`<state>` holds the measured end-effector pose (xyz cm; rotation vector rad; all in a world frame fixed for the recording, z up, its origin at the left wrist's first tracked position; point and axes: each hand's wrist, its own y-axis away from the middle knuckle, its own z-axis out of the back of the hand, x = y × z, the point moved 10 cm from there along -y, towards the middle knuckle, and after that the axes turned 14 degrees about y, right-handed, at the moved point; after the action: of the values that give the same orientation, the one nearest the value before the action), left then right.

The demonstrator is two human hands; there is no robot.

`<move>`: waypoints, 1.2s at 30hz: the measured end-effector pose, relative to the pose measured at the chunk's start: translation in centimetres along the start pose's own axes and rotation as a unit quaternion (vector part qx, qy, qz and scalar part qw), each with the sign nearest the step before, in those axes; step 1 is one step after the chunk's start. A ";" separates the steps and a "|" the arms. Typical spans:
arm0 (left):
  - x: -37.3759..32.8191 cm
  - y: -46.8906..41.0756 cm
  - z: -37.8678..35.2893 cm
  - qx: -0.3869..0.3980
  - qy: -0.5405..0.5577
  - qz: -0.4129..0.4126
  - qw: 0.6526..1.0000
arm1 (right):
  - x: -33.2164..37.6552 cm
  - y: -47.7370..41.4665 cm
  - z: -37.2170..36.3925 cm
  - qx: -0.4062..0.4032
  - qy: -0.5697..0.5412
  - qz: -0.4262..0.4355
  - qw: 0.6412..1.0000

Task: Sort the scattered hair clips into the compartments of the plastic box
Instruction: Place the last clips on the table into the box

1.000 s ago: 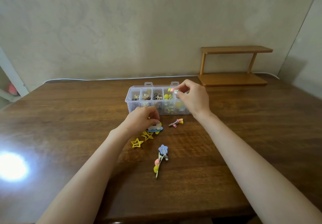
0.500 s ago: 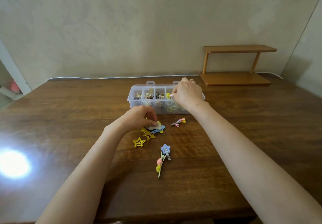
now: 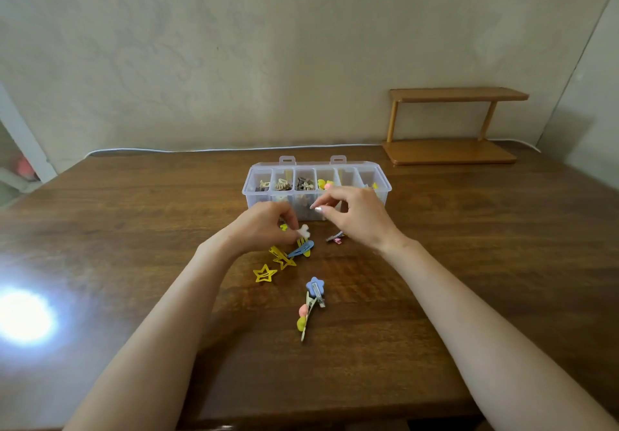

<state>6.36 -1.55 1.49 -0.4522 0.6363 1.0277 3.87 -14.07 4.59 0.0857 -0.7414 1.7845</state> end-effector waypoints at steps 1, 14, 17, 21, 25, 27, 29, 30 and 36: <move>-0.2 0.0 0.3 -0.016 0.016 -0.007 1.000 | -0.1 0.1 -0.4 0.017 -0.028 -0.010 0.999; -1.6 0.0 0.6 -0.058 0.269 -0.069 0.959 | -1.1 0.5 -0.9 0.040 -0.192 -0.079 0.977; -1.5 -0.1 0.5 -0.060 0.256 -0.064 0.963 | -1.4 0.4 -0.4 0.018 -0.168 -0.080 0.982; -0.8 -0.3 0.9 -0.089 0.236 -0.053 0.966 | -2.1 0.4 1.2 -0.032 -0.146 -0.087 0.985; -0.3 -0.3 1.7 -0.132 0.213 -0.051 0.967 | -2.9 0.3 2.0 -0.055 -0.151 -0.098 0.982; -0.3 -0.2 1.9 -0.141 0.172 -0.052 0.974 | -3.2 0.4 3.0 -0.084 -0.139 -0.101 0.982; -0.4 -0.3 1.7 -0.126 0.123 -0.058 0.983 | -4.0 0.5 4.6 -0.136 -0.138 -0.111 0.975; -0.5 -0.4 1.3 -0.111 0.101 -0.061 0.987 | -4.6 0.7 5.4 -0.165 -0.136 -0.121 0.969; -0.6 -0.7 -1.3 -0.015 0.005 -0.069 0.998 | -8.7 2.3 8.9 -0.298 -0.062 -0.196 0.932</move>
<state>6.40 -3.04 1.00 -0.5203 0.5924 0.9056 2.20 -26.31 7.07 -0.0602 -1.2366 1.1272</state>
